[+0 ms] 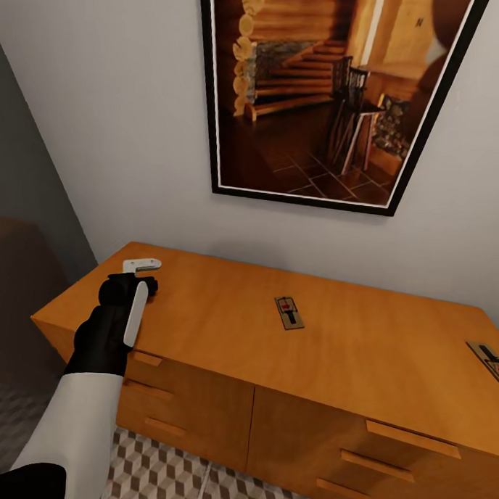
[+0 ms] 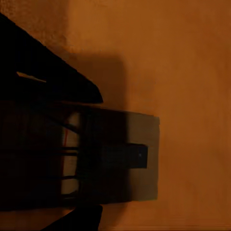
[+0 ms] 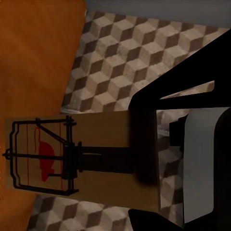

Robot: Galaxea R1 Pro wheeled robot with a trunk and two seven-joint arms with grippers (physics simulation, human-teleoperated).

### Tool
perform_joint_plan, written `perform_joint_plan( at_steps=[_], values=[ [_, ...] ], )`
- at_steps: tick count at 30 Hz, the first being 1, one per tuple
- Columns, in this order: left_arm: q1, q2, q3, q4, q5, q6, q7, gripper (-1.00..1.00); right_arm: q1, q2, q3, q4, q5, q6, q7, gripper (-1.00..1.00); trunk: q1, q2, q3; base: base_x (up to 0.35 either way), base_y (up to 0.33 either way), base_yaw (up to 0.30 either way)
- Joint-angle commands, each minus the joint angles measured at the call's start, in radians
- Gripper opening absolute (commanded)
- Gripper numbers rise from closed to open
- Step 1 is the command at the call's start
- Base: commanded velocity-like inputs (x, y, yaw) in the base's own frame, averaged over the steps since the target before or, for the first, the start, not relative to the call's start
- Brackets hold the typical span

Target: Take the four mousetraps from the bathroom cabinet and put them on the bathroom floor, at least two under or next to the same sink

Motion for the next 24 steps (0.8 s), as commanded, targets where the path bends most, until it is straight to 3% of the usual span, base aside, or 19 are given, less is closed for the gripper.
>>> perform_joint_plan(
  at_steps=[1,7,24],
  values=[
    [0.000,0.000,0.005,0.057,-0.009,0.008,0.003,-1.00,0.000,0.000,-0.008,0.001,0.007,-0.003,0.000,-1.00,0.000,0.000,-0.001,0.000,0.000,0.000],
    [0.000,0.000,0.056,0.058,-0.009,0.009,0.002,-1.00,-0.001,0.001,-0.008,0.001,0.007,-0.003,0.000,-1.00,0.000,0.000,-0.001,0.000,0.000,0.000],
    [0.000,0.000,0.065,0.017,-0.009,0.009,0.003,-1.00,-0.001,0.000,-0.008,0.001,0.007,-0.003,0.000,-1.00,0.000,0.000,-0.001,0.000,0.000,0.000]
  ],
)
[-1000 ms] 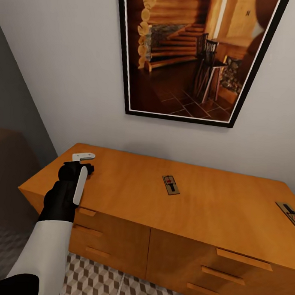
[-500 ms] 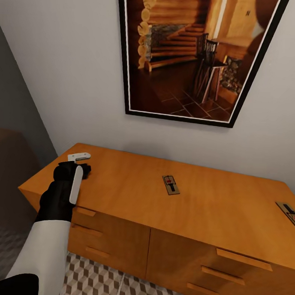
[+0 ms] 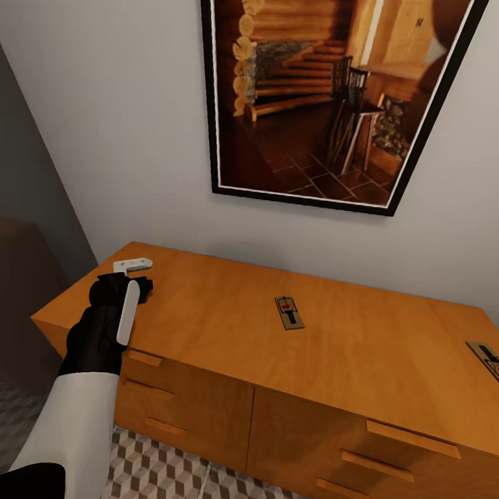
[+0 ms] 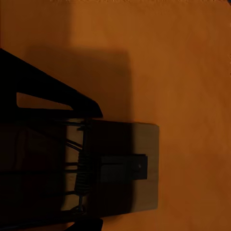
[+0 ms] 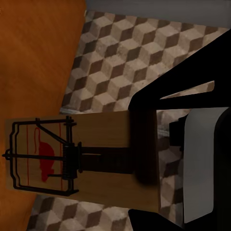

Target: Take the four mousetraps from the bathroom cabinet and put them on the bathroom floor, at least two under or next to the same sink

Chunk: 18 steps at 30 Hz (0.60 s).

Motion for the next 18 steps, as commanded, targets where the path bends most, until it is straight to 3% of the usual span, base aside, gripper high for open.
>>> perform_joint_plan(
  at_steps=[1,18],
  values=[
    [0.000,-0.001,0.001,0.022,-0.005,0.007,0.004,-1.00,-0.001,0.000,-0.008,0.001,0.008,-0.003,0.000,-1.00,0.000,0.000,-0.001,0.000,0.000,0.000],
    [0.003,-0.006,-0.005,-0.129,-0.004,0.014,0.005,-1.00,0.000,0.001,-0.008,0.001,0.008,-0.003,-0.001,-1.00,0.000,0.000,-0.001,0.000,0.000,0.000]
  ],
)
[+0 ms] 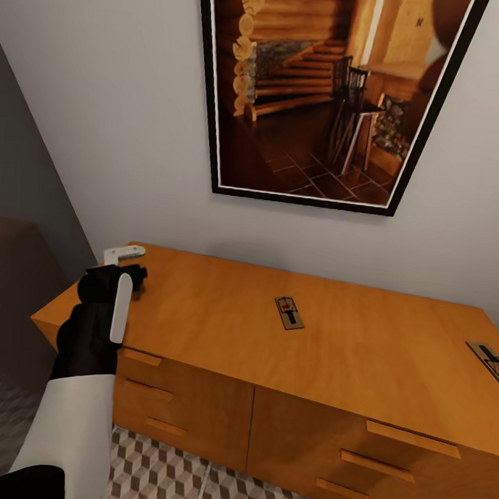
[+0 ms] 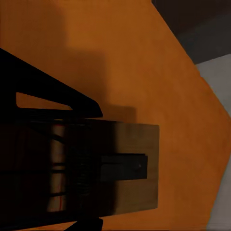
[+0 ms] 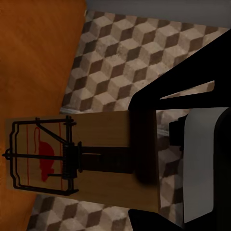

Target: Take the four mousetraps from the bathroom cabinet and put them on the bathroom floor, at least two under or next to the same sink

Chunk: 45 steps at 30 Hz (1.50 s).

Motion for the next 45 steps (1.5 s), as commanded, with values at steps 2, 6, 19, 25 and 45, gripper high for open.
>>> perform_joint_plan(
  at_steps=[2,6,19,25,45],
  values=[
    [-0.001,-0.001,-0.001,-0.008,0.000,0.005,0.003,-1.00,-0.001,0.000,-0.008,0.001,0.007,-0.003,0.000,-1.00,0.000,0.000,-0.001,0.000,0.000,0.000],
    [-0.001,-0.002,-0.013,-0.020,0.000,0.006,0.003,-1.00,-0.001,0.000,-0.008,0.001,0.007,-0.003,-0.001,-1.00,0.000,0.000,-0.001,0.000,0.000,0.000],
    [0.000,-0.001,-0.024,-0.023,0.000,0.008,0.003,-1.00,-0.001,0.000,-0.008,0.001,0.007,-0.003,-0.001,-1.00,0.000,0.000,-0.001,-0.019,0.020,0.000],
    [0.001,0.000,-0.024,-0.023,0.000,0.009,0.003,-1.00,-0.001,0.000,-0.008,0.000,0.007,-0.003,0.000,-1.00,0.000,0.000,-0.001,-0.185,0.199,0.000],
    [0.002,-0.002,-0.024,-0.013,0.001,0.009,0.003,-1.00,-0.001,-0.001,-0.008,0.001,0.007,-0.003,0.000,-1.00,0.000,0.000,-0.001,-0.267,0.165,0.000]
  ],
)
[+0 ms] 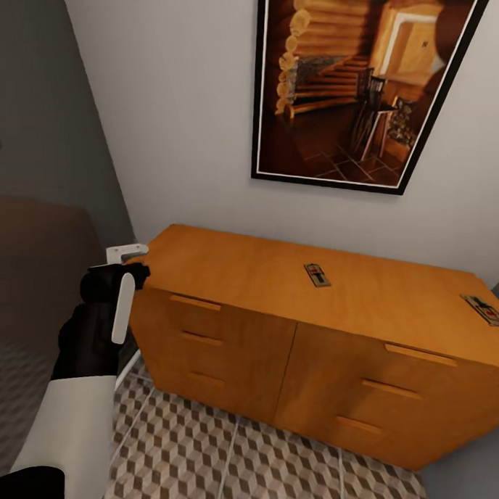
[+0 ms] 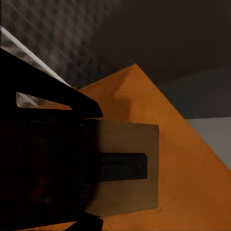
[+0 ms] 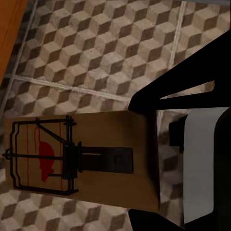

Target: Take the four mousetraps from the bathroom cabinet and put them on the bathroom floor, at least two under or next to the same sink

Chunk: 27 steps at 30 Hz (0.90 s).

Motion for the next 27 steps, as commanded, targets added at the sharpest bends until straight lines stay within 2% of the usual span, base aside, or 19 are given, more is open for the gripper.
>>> perform_joint_plan(
  at_steps=[1,14,22,27],
  values=[
    [0.000,-0.001,0.001,0.000,-0.001,0.004,0.003,-1.00,0.000,0.000,-0.008,0.001,0.008,-0.003,-0.001,-1.00,-0.001,-0.001,-0.001,-0.302,0.098,0.000],
    [0.014,0.000,0.000,0.007,-0.001,0.004,0.003,-1.00,0.000,0.000,-0.008,0.001,0.008,-0.003,-0.001,-1.00,-0.001,-0.001,-0.001,-0.325,0.017,0.000],
    [0.025,0.001,0.001,0.037,-0.001,0.002,0.001,-1.00,0.000,0.000,-0.008,0.001,0.008,-0.002,-0.001,-1.00,-0.001,-0.001,-0.001,-0.334,0.000,0.000],
    [0.035,0.004,0.001,0.087,-0.001,-0.003,-0.002,-1.00,0.000,0.000,-0.009,0.001,0.008,-0.002,-0.001,-1.00,-0.001,-0.001,-0.001,-0.231,0.000,0.000]
  ],
)
